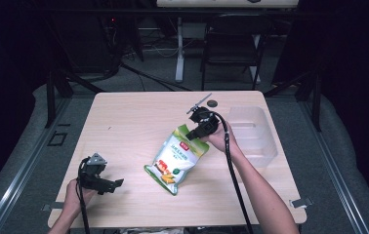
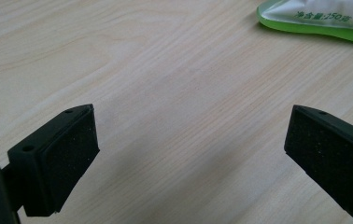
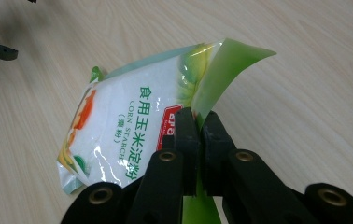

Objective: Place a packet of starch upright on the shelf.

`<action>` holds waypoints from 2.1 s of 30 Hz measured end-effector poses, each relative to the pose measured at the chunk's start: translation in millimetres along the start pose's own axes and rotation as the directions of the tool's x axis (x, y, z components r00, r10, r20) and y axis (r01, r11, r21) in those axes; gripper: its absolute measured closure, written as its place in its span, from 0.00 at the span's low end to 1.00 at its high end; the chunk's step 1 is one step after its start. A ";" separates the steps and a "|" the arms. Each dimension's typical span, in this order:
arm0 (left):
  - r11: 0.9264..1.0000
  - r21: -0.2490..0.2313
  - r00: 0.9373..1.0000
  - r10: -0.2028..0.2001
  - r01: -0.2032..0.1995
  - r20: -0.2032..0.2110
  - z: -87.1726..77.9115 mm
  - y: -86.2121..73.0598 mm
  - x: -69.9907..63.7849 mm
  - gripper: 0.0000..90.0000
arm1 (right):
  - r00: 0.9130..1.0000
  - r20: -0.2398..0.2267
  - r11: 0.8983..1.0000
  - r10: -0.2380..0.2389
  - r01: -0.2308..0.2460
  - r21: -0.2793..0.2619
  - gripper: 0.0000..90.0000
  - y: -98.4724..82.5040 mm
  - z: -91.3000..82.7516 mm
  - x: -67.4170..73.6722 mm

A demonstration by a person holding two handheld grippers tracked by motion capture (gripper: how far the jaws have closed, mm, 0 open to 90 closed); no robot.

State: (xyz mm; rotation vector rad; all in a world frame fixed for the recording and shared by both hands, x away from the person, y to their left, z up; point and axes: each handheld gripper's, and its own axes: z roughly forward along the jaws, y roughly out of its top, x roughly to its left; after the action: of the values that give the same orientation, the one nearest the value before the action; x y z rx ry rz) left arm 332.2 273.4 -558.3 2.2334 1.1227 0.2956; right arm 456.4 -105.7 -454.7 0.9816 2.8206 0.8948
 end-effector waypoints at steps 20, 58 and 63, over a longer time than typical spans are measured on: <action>1.000 -0.001 1.000 -0.002 0.002 -0.007 0.8 -0.2 0.2 0.03 | 0.998 0.032 0.998 -0.045 0.046 -0.038 0.97 16.5 -28.2 5.3; 1.000 0.004 1.000 -0.003 0.003 -0.007 1.7 0.1 0.3 0.03 | 0.986 0.111 0.991 -0.124 0.129 -0.039 0.99 36.3 -69.5 9.1; 1.000 0.003 1.000 -0.005 0.005 -0.009 1.8 0.0 0.5 0.03 | 0.985 0.124 0.991 -0.123 0.129 -0.038 0.99 36.9 -73.3 5.1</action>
State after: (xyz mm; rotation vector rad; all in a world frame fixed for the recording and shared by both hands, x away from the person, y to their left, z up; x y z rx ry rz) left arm 333.3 273.0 -559.7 2.2336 1.1337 0.3024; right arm 458.2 -116.7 -373.2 0.8126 2.7124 0.8506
